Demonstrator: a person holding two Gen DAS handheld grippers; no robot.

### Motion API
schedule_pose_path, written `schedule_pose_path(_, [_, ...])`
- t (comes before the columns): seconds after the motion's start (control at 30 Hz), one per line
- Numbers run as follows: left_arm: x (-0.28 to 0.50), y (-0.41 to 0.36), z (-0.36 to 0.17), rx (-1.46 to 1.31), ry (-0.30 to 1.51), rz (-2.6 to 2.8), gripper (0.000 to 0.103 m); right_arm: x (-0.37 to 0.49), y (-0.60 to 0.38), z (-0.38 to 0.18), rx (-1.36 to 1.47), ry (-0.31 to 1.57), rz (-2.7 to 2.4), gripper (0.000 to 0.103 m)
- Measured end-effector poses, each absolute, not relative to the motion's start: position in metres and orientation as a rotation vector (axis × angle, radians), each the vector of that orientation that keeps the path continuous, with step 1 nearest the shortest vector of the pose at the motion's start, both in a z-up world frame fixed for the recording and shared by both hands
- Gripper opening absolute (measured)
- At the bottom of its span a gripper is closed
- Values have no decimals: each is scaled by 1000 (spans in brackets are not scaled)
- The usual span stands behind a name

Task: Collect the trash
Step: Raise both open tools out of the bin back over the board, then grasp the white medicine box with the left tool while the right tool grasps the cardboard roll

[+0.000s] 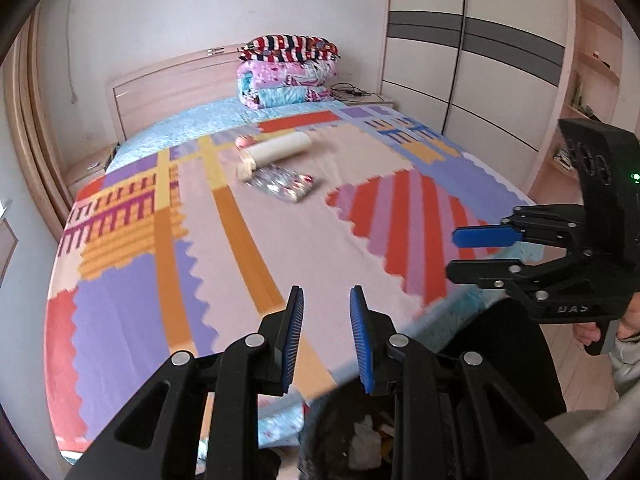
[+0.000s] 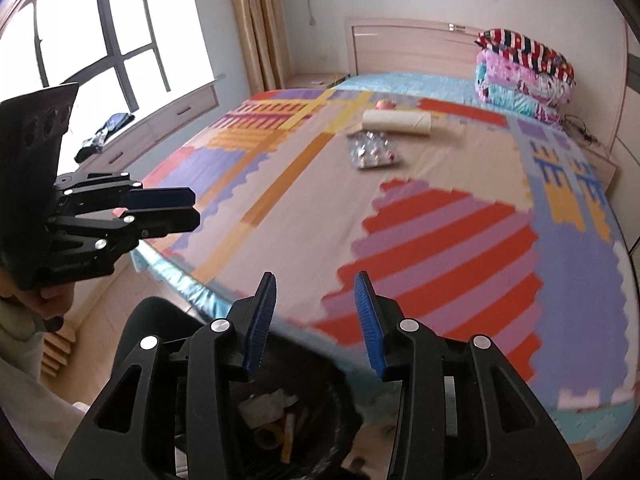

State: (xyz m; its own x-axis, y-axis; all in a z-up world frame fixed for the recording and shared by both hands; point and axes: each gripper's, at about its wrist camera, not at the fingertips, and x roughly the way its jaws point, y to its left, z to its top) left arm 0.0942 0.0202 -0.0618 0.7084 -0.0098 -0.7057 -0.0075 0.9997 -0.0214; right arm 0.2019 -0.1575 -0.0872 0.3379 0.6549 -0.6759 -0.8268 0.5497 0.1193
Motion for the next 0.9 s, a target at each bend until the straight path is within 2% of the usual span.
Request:
schedule_pose_path(0.1, [108, 31, -60, -26, 782, 10, 23, 214, -151, -79, -297, 717, 968, 41])
schedule_pose_path(0.2, [118, 37, -60, -18, 784, 23, 23, 225, -145, -75, -316, 718, 988, 49])
schedule_pose_path(0.43, [149, 58, -64, -59, 798, 24, 23, 257, -123, -62, -440, 649, 990, 49])
schedule_pose_path(0.47, [154, 63, -66, -80, 800, 20, 33, 261, -121, -60, -447, 640, 1004, 49])
schedule_pose_path(0.5, [158, 66, -67, -95, 800, 19, 52, 265, -118, -58, -454, 634, 1016, 49])
schedule_pose_path(0.53, [163, 71, -68, -111, 793, 15, 57, 272, -114, -56, -470, 626, 1024, 49])
schedule_pose_path(0.9, [214, 101, -76, -131, 799, 17, 58, 325, -63, -62, -751, 527, 1056, 49])
